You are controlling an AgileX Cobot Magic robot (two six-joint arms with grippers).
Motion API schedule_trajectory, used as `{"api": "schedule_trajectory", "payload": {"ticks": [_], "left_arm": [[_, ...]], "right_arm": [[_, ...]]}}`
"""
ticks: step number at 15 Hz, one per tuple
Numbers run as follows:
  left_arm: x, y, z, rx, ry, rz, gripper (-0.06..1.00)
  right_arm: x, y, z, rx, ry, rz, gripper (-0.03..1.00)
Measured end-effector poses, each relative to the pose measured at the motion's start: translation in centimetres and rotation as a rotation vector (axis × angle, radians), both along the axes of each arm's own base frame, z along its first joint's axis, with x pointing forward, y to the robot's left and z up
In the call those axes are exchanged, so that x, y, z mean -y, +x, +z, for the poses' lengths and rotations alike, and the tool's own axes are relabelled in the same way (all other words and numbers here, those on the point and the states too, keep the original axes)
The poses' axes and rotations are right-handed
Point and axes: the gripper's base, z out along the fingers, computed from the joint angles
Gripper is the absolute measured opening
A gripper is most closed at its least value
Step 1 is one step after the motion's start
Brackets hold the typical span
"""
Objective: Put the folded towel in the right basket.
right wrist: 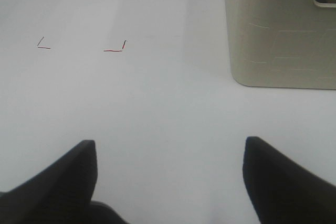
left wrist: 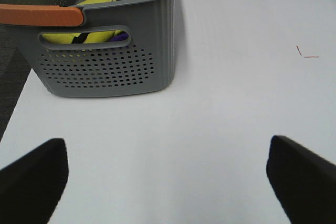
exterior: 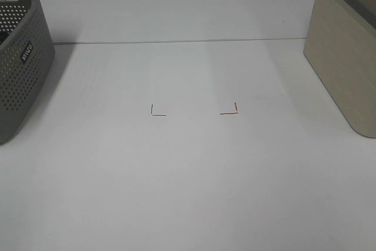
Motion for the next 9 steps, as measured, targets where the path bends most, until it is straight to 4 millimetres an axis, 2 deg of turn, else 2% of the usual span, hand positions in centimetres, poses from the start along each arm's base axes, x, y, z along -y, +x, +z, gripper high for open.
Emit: {"api": "schedule_trajectory", "payload": {"ticks": [9], "left_arm": [[0.00, 0.00, 0.00, 0.000, 0.000, 0.000, 0.97]], "right_arm": [[-0.01, -0.09, 0.00, 0.006, 0.001, 0.001, 0.73]]}}
